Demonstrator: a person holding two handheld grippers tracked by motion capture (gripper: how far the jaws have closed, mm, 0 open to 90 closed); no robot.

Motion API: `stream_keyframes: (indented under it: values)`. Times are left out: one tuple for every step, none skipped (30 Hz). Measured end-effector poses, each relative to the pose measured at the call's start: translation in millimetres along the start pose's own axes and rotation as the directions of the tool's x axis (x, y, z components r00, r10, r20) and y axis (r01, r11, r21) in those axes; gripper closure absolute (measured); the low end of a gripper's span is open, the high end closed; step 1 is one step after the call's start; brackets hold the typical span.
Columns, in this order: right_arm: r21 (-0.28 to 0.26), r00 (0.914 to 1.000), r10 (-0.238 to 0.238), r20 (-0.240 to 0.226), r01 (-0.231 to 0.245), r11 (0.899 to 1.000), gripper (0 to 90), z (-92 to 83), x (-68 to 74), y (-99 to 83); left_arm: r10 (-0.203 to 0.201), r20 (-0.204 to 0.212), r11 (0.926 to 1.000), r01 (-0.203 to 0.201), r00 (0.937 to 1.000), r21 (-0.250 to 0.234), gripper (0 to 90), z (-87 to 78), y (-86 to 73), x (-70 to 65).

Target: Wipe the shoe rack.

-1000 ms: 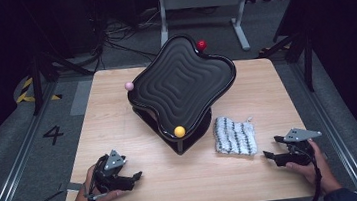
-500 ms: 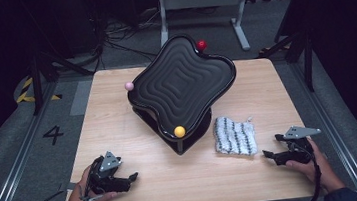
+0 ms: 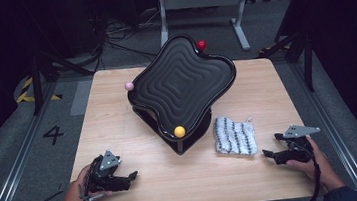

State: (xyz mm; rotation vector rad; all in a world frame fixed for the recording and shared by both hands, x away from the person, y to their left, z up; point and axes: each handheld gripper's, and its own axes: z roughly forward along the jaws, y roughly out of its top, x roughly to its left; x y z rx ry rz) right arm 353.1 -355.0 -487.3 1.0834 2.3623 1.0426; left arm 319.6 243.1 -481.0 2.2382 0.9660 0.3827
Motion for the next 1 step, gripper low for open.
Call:
stream_keyframes:
  values:
    - [0.000, 1.0000, 0.000, 0.000, 0.000, 1.000, 14.9, 0.0, 0.0, 0.0, 0.000, 0.000, 1.0000, 0.000, 1.0000, 0.000, 13.4, 0.0, 0.0, 0.0]
